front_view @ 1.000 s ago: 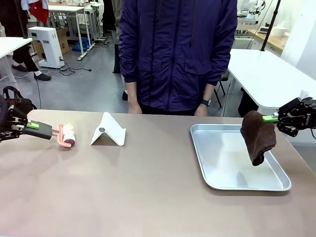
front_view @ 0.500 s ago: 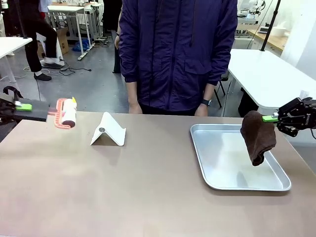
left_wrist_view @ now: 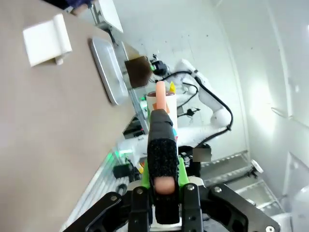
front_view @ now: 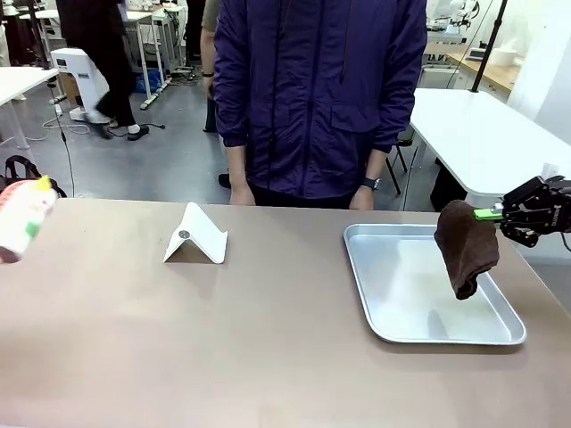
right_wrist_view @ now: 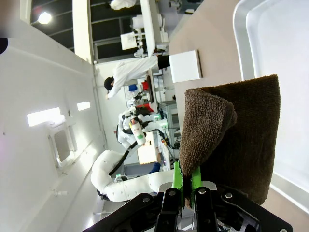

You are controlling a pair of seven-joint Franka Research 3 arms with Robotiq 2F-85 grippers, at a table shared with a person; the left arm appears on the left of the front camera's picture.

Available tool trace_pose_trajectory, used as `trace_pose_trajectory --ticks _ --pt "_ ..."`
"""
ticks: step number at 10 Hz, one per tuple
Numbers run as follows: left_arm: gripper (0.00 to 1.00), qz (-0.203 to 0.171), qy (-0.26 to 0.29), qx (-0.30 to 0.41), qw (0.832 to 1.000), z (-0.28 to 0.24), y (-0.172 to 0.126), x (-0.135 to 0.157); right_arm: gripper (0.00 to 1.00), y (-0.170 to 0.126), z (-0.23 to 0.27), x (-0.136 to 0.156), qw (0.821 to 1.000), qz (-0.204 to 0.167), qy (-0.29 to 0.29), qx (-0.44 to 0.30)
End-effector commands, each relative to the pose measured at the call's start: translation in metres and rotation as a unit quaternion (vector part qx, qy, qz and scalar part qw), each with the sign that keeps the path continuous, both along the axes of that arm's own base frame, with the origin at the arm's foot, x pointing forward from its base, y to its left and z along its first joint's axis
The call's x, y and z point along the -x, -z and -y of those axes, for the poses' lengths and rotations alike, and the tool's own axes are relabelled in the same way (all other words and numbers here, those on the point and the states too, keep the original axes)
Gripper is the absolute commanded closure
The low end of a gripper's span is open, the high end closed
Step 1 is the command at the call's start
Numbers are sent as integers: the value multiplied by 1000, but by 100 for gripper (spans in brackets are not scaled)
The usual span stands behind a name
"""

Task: Clean the surface of the table.
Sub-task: Clean the area not pointed to by the person.

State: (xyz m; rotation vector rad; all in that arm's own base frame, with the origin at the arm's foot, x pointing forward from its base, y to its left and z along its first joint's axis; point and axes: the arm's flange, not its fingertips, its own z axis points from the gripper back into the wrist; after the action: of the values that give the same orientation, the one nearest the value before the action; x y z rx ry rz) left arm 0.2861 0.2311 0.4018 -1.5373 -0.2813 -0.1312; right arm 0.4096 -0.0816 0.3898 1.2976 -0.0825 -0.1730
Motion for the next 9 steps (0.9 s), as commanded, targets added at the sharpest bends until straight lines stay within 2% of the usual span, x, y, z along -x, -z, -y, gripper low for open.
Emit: trace_pose_trajectory --ticks 1,2,3,4,9 --pt "78 17 -57 4 998 -30 18 19 93 -7 -2 -3 1000 -7 1 -3" --pt "78 8 -50 12 999 -36 32 21 93 -7 -2 -3 1000 -7 1 -3" --pt "78 -11 -73 -7 997 -39 44 17 93 -7 -2 -3 1000 -7 1 -3" --pt "78 -7 -44 7 999 -31 20 27 93 -7 -2 -3 1000 -7 1 -3" --pt "78 -7 -44 7 999 -31 20 27 93 -7 -2 -3 1000 -7 1 -3"
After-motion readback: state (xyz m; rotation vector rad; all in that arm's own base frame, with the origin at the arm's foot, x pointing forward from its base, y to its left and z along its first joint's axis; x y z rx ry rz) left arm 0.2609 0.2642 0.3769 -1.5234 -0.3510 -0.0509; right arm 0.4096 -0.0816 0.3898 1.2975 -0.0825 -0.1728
